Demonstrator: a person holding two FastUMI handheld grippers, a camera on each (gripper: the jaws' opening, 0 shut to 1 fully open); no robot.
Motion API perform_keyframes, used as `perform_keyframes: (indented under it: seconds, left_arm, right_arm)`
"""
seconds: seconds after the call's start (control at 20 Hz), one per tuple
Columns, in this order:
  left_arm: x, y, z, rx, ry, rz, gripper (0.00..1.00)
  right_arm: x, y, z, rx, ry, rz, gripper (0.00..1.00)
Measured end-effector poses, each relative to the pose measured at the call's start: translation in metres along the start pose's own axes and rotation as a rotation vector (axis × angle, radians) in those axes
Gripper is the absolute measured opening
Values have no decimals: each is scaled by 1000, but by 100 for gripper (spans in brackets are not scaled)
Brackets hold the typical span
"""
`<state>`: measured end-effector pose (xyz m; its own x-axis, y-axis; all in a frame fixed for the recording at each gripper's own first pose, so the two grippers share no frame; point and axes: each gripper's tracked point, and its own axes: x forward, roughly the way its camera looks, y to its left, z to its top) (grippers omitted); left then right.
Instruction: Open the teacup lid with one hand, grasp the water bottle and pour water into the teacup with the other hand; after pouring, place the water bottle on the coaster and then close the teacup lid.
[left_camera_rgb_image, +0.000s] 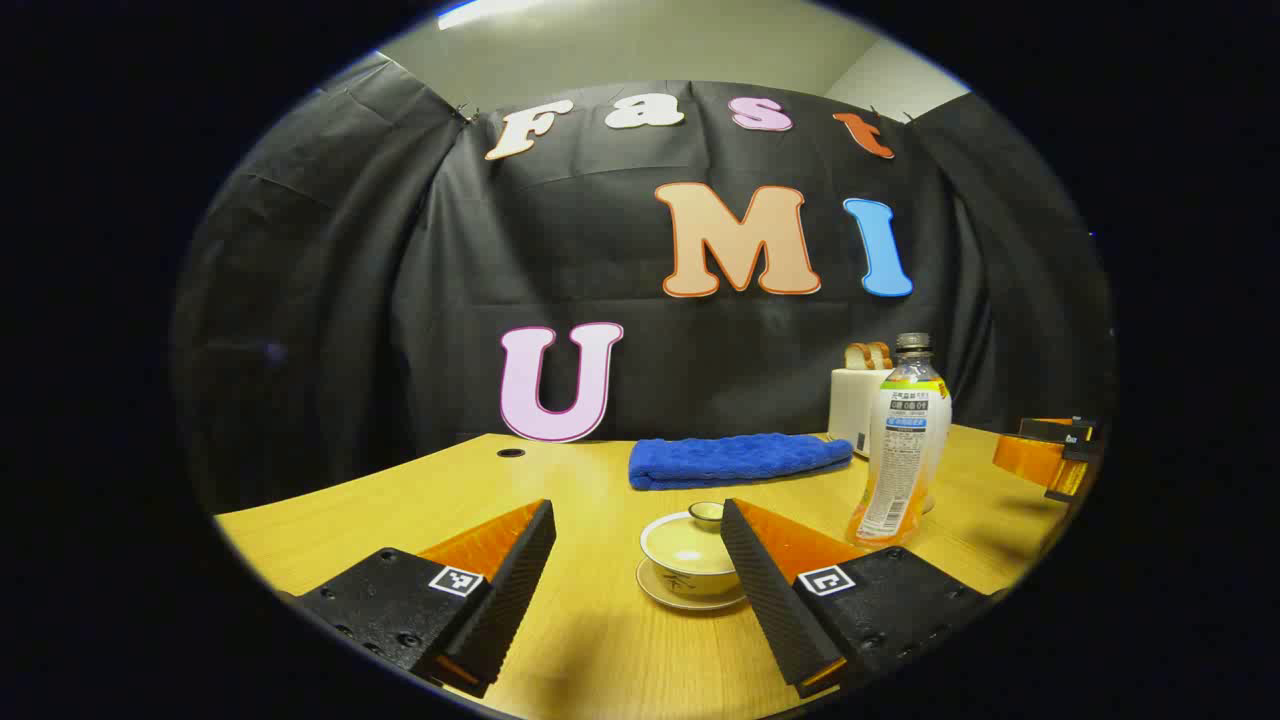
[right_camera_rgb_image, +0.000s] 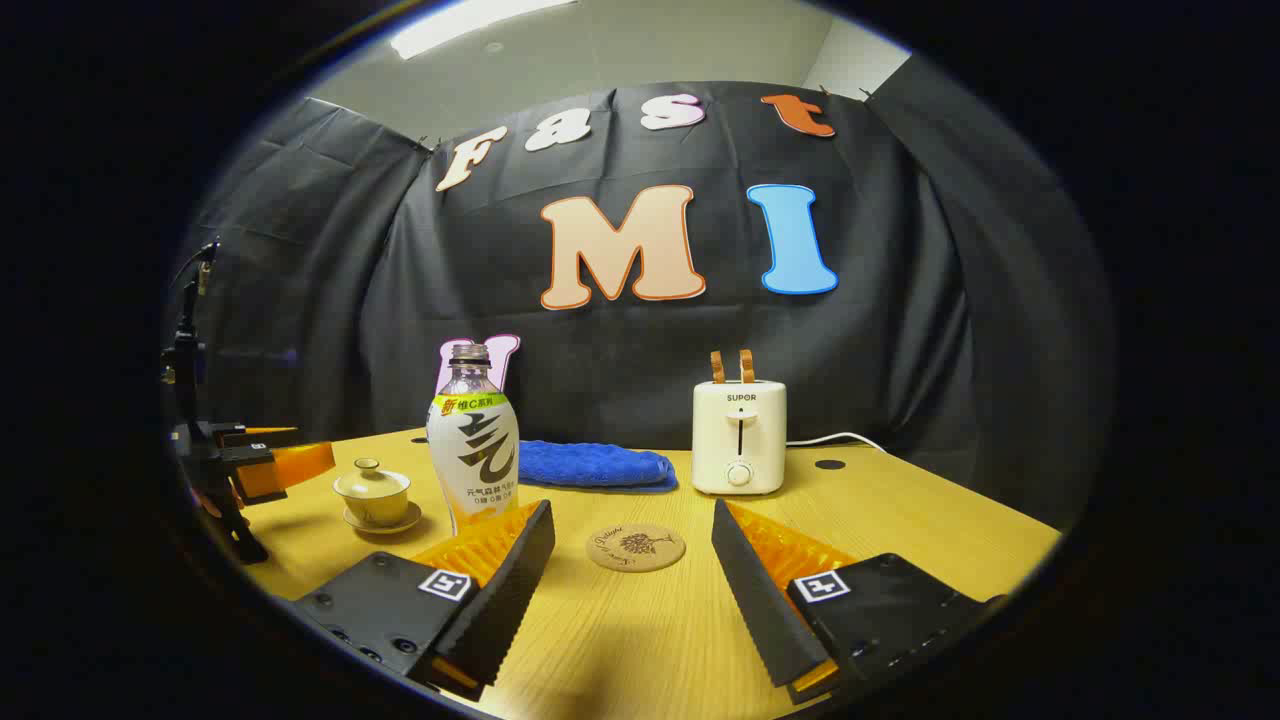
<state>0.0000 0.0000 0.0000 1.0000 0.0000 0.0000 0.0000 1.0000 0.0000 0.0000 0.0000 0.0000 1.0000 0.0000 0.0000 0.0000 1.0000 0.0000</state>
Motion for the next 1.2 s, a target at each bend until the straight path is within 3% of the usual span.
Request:
perform_keyframes:
  seconds: [0.15,0.4,0.85,1.2]
  left_arm:
    - [-3,14,-1,3,1,77,98]
    - [-2,13,0,3,0,82,97]
    - [-2,6,0,-1,0,57,98]
    - [5,-10,1,0,-6,-34,98]
  right_arm:
    - [-1,-5,0,-1,-2,-31,95]
    - [-1,-7,0,-2,-2,-41,98]
    - [-1,-7,0,-2,-2,-41,95]
    - [-1,-6,0,-2,-2,-35,95]
